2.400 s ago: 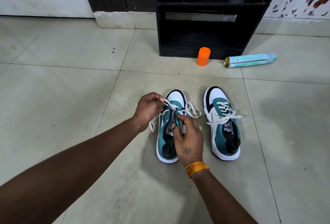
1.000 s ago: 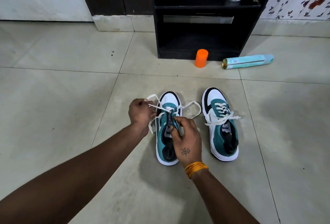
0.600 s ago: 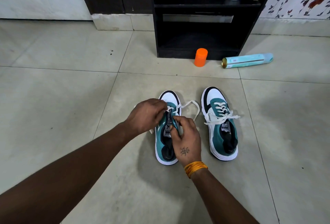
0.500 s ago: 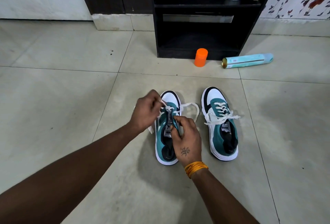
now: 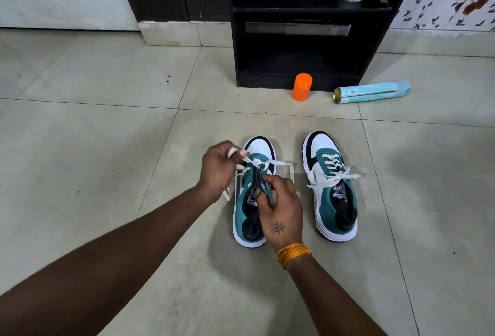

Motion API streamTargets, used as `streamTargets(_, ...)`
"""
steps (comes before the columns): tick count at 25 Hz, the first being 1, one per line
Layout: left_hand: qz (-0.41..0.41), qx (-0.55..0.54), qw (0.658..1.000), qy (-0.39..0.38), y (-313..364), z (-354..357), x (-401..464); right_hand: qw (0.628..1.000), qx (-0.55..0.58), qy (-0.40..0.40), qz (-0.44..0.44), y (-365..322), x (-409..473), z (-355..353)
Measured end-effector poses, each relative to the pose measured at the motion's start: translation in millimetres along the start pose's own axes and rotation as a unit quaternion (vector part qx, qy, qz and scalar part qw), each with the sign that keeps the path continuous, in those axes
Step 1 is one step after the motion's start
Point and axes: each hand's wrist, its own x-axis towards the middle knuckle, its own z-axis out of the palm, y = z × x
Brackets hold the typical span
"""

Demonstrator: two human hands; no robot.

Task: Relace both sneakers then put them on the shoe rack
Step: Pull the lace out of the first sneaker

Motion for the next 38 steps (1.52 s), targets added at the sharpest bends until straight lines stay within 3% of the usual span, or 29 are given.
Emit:
streamTargets(3, -0.059, -0.102, 0.993, 0.024, 1, -5, -1, 1.0, 0.007, 0.001, -0.007, 0, -1, 0)
streamTargets(7, -0.012, 0.012, 0.995, -0.101, -3, -6, -11, 1.0, 0.003, 0.005, 0.001, -1, -1, 1)
streamTargets(10, 0.017, 0.045, 0.999, -0.017, -3, 0, -5, 1.0, 0.004, 0.003, -0.005, 0, -2, 1)
streamTargets(14, 0.081, 0.119, 0.989, -0.045, -3, -7, -5, 1.0, -0.001, 0.002, -0.007, 0, -1, -2)
streamTargets(15, 0.139, 0.19, 0.97, -0.055, -3, -12, -6, 1.0, -0.002, 0.001, -0.007, 0, -1, -2)
streamTargets(16, 0.223, 0.282, 0.931, -0.064, -3, -17, -6, 1.0, -0.002, 0.0, -0.008, -1, -1, -2)
streamTargets(18, 0.393, 0.446, 0.8, -0.082, 3, -26, 0, 1.0, -0.005, 0.001, -0.009, -2, -1, -2)
streamTargets(19, 0.436, 0.494, 0.746, -0.095, 8, -28, 4, 1.0, -0.007, 0.002, -0.009, -2, -1, -3)
streamTargets(20, 0.443, 0.524, 0.719, -0.107, 14, -28, 5, 1.0, -0.01, 0.002, -0.008, -2, -1, -3)
streamTargets(21, 0.433, 0.534, 0.717, -0.112, 17, -27, 6, 1.0, -0.014, 0.002, -0.008, -1, -1, -3)
streamTargets(22, 0.402, 0.523, 0.744, -0.106, 17, -25, 7, 1.0, -0.016, 0.002, -0.007, -1, -1, -3)
streamTargets(23, 0.35, 0.469, 0.807, -0.081, 15, -23, 6, 1.0, -0.019, 0.001, -0.007, -2, -2, -3)
streamTargets(24, 0.28, 0.367, 0.886, -0.033, 12, -23, 5, 1.0, -0.023, 0.0, -0.008, -3, -2, -4)
streamTargets(25, 0.206, 0.261, 0.943, 0.031, 9, -24, 7, 1.0, -0.027, -0.003, -0.009, -4, -2, -4)
streamTargets(26, 0.163, 0.211, 0.96, 0.082, 7, -28, 7, 0.999, -0.032, -0.006, -0.008, -5, -1, -4)
streamTargets(27, 0.16, 0.249, 0.949, 0.105, 5, -34, 9, 0.999, -0.038, -0.008, -0.006, -6, -1, -4)
streamTargets(28, 0.207, 0.363, 0.903, 0.1, 1, -38, 11, 0.999, -0.044, -0.008, -0.004, -6, -1, -3)
streamTargets(30, 0.334, 0.549, 0.766, 0.015, -2, -39, 9, 0.999, -0.049, -0.005, -0.007, -6, -2, -3)
streamTargets(31, 0.375, 0.576, 0.726, -0.029, 0, -36, 8, 0.999, -0.048, -0.004, -0.008, -6, -2, -3)
streamTargets(32, 0.397, 0.581, 0.707, -0.065, 4, -31, 5, 0.999, -0.046, -0.002, -0.009, -6, -2, -3)
streamTargets(34, 0.41, 0.588, 0.689, -0.108, 7, -21, 4, 0.999, -0.047, 0.0, -0.011, -6, -2, -2)
streamTargets(35, 0.4, 0.586, 0.696, -0.113, 7, -18, 5, 0.999, -0.049, 0.001, -0.012, -7, -3, -2)
streamTargets(36, 0.376, 0.568, 0.725, -0.101, 9, -18, 7, 0.999, -0.05, 0.004, -0.012, -7, -3, -2)
streamTargets(38, 0.273, 0.507, 0.817, -0.034, 15, -29, 16, 0.998, -0.057, 0.01, -0.01, -7, -3, -3)
